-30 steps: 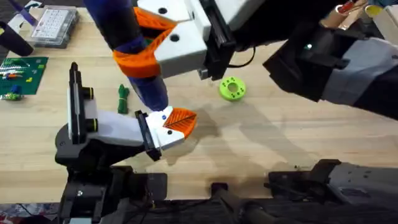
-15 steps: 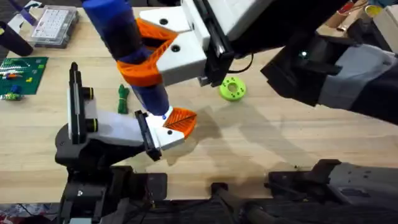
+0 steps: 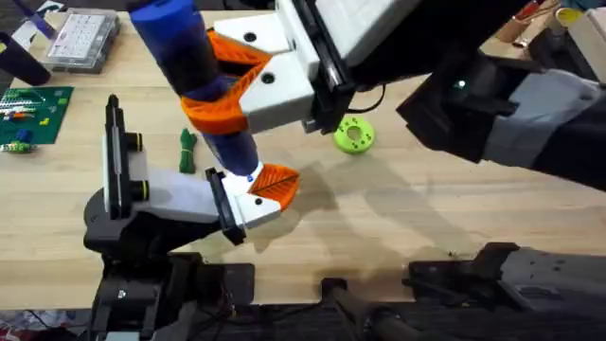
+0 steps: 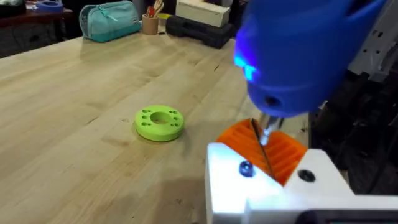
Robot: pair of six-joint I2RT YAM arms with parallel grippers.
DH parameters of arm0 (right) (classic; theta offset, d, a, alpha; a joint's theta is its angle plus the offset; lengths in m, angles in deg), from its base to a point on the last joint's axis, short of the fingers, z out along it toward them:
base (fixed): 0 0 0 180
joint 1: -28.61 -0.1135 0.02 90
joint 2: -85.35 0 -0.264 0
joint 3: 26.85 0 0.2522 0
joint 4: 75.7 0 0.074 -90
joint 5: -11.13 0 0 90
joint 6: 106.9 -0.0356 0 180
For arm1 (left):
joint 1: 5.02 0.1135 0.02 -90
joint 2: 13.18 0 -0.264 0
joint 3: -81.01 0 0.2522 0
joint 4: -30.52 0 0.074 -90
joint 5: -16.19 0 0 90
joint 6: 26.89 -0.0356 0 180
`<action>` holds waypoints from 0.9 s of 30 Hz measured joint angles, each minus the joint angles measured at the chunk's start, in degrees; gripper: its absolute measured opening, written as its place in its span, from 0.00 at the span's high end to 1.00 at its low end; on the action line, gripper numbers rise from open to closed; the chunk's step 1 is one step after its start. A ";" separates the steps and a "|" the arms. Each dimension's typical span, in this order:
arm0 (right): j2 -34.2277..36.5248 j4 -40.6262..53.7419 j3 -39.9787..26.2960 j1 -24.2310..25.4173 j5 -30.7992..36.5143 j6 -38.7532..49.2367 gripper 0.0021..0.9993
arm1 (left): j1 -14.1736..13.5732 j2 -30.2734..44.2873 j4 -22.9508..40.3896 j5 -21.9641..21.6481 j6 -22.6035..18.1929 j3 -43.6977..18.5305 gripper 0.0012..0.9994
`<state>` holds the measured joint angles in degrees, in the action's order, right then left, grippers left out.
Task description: Pick up the gripper from the table and insert it into the empty holder that is missing its gripper. Then pick up a screw, insert it into the mounting hole, and use the screwdriver to tighten it. Finally, clean up the table by picking up the vegetable and placing it into the bucket.
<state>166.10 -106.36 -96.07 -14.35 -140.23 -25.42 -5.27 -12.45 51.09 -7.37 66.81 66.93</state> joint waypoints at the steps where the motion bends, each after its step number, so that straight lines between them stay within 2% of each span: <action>1: 0.00 0.02 0.02 0.00 0.00 0.02 0.97 | 0.00 0.00 0.00 0.00 0.00 0.00 1.00; 27: 1.62 0.39 0.13 -0.39 0.01 1.49 0.98 | 0.01 0.00 0.00 0.02 0.00 0.00 1.00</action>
<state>167.72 -105.97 -95.94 -14.74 -140.23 -23.92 -5.26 -12.45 51.09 -7.36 66.81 66.93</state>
